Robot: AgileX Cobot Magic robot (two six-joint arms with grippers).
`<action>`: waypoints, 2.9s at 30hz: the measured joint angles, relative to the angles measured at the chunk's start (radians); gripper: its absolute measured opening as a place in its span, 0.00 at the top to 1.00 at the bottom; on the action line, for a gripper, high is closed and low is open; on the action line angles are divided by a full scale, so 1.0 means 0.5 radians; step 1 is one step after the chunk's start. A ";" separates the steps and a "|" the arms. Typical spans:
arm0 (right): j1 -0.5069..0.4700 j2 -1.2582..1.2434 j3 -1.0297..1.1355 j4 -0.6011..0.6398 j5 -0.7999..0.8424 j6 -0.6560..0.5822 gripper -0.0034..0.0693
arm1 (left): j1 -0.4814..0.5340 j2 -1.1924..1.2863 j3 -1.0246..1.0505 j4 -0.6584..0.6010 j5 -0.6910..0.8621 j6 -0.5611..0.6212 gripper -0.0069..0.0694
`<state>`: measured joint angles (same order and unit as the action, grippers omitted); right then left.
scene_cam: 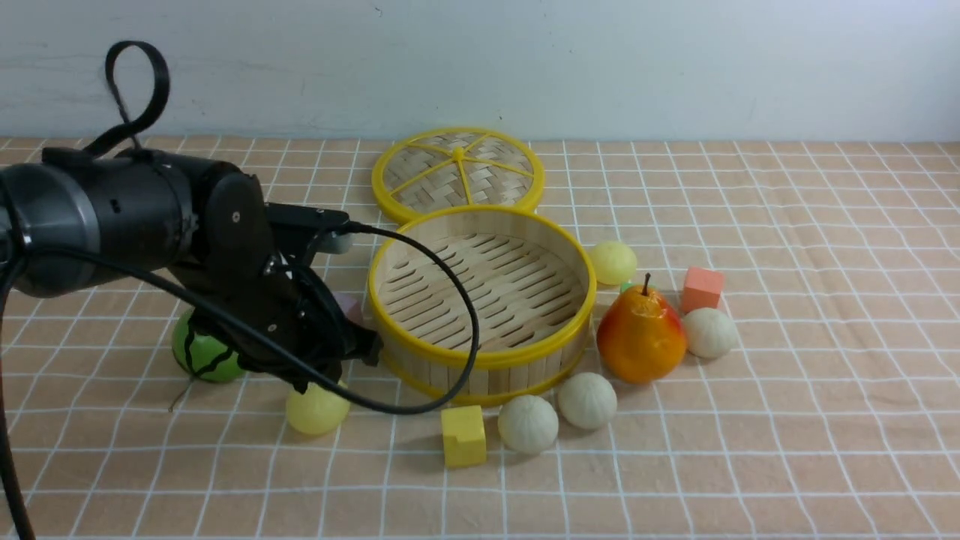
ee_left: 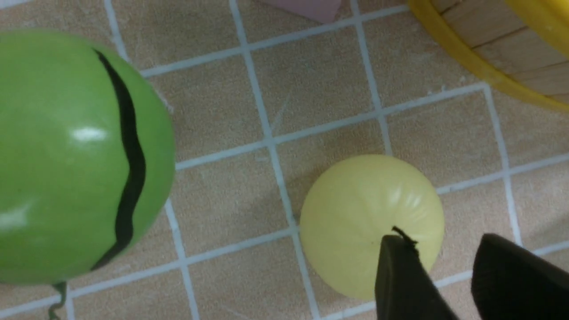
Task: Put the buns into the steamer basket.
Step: Use the left arm to grab a steamed stuffed bun, then use the left arm to put the steamed stuffed bun into the steamer, then use the left arm to grab a steamed stuffed bun
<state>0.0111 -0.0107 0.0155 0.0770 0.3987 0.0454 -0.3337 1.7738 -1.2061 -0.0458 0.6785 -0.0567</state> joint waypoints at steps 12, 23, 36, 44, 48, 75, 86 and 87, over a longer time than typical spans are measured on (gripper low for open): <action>0.000 0.000 0.000 0.000 0.000 0.000 0.62 | 0.000 0.161 -0.002 0.112 -0.099 0.006 0.62; 0.000 0.000 0.000 0.000 0.000 0.000 0.62 | -0.004 0.131 -0.015 0.116 -0.053 0.006 0.93; 0.000 0.000 0.000 0.000 0.000 0.000 0.62 | -0.247 0.162 -0.594 0.111 -0.131 0.008 0.93; 0.000 0.000 0.000 0.000 0.000 0.000 0.62 | -0.243 0.651 -0.944 0.240 -0.097 0.008 0.86; 0.000 0.000 0.000 0.000 0.000 0.000 0.62 | -0.243 0.706 -1.069 0.311 0.013 0.008 0.66; 0.000 0.000 0.000 0.000 0.000 0.000 0.62 | -0.777 0.116 -0.535 -0.070 0.467 0.113 0.91; 0.000 0.000 0.000 0.005 0.000 0.000 0.62 | -0.800 0.366 -0.535 0.016 0.039 0.113 0.56; 0.000 0.000 0.000 0.005 0.000 0.000 0.62 | -0.800 0.368 -0.535 0.030 0.020 0.113 0.55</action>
<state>0.0111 -0.0107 0.0155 0.0796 0.3987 0.0454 -0.7339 1.9578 -1.4734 -0.0307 0.6883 0.0000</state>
